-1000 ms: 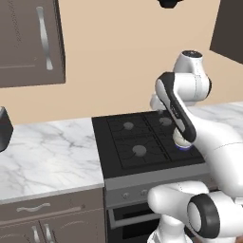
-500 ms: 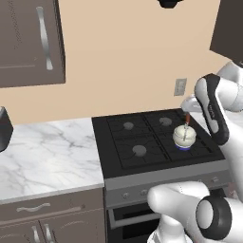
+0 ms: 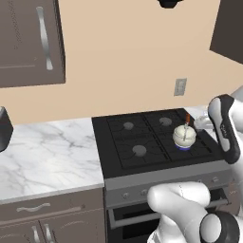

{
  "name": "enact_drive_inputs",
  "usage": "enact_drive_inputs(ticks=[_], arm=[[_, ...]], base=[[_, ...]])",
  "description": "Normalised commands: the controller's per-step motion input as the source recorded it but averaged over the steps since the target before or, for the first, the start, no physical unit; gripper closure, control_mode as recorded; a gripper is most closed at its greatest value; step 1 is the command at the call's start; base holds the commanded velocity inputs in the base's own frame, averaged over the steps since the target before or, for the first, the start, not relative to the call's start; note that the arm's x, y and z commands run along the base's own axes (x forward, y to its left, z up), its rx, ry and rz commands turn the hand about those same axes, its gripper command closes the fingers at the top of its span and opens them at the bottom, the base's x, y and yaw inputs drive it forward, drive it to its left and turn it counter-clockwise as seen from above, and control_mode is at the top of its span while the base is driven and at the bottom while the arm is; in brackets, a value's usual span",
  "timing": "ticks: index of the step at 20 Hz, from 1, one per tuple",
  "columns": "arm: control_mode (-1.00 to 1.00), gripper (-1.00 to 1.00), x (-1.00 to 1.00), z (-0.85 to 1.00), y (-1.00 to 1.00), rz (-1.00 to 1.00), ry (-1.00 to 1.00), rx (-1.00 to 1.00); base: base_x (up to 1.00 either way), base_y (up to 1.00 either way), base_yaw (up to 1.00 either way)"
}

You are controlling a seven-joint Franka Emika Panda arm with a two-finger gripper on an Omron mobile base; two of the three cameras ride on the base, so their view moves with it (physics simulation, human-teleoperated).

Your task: Lower the heat of the kettle.

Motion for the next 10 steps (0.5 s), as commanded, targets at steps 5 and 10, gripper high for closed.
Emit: enact_drive_inputs(ticks=[5, 10], arm=[[-1.0, -1.0, -0.17, -0.53, -0.35, 0.15, -0.13, -0.03], [-1.0, -1.0, -0.39, -0.29, -0.49, 0.21, -0.32, 0.0]], base=[[0.0, 0.0, 0.0], [0.0, 0.0, 0.0]])
